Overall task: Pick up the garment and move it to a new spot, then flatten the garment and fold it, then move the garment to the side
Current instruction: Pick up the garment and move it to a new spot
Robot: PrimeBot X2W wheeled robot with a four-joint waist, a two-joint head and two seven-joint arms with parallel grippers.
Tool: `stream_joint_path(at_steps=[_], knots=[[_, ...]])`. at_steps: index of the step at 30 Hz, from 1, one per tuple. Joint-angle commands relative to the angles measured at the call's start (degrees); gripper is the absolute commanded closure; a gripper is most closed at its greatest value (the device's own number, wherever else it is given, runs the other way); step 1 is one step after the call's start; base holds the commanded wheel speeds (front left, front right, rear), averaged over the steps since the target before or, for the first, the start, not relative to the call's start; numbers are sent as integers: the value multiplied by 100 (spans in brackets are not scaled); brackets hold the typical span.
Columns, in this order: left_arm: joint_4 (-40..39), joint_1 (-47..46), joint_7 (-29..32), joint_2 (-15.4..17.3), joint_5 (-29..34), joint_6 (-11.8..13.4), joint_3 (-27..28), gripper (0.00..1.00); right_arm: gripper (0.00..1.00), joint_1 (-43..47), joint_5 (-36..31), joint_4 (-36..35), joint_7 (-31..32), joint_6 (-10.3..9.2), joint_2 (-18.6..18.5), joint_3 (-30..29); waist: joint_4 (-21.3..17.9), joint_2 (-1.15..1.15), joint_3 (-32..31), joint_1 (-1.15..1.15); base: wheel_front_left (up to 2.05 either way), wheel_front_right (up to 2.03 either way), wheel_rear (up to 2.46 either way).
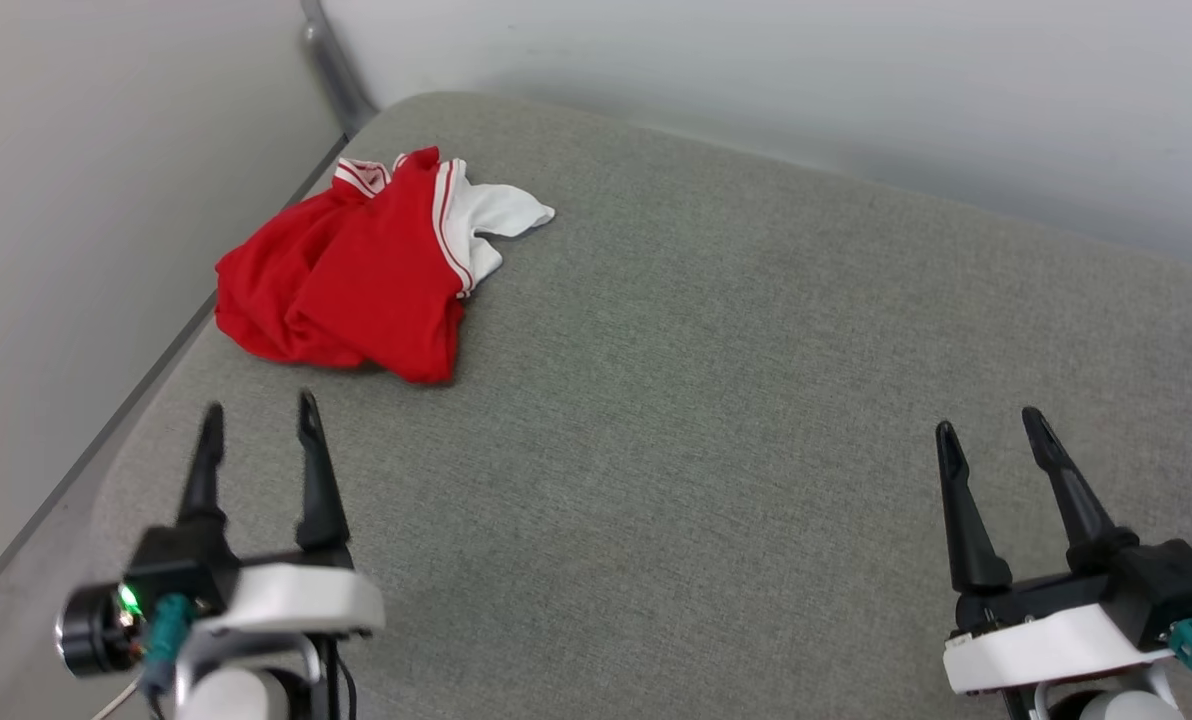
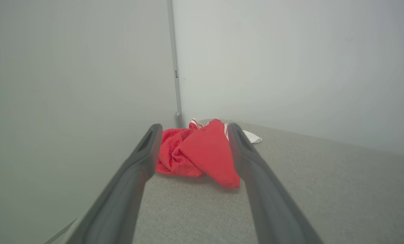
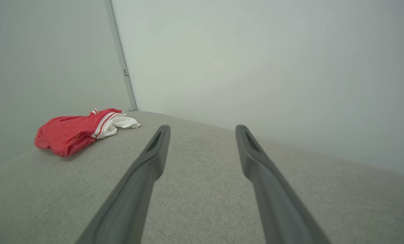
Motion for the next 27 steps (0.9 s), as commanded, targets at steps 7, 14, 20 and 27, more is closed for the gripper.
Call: stream_joint_path(at_steps=[7, 14, 20, 27], knots=[[51, -1281, -15, 329, -52, -579, 827, 0, 0, -305, -319, -198, -12, -2, -1, -66, -272, 0, 530, 0, 0, 0, 0], [350, -2656, -15, 807, -219, -1113, 1546, 0, 0, -618, -695, -493, -13, -2, -1, -159, -533, 0, 1318, 0, 0, 0, 0], [884, -3516, -15, 1338, -334, -1355, 1596, 0, 0, -744, -982, -776, -12, -2, -2, -283, -620, 0, 1876, 0, 0, 0, 0], [2024, -4173, 249, 2078, -924, -1424, 1120, 0, 0, -836, -1219, -1087, -12, -2, -2, -392, -680, 0, 2305, 0, 0, 0, 0]])
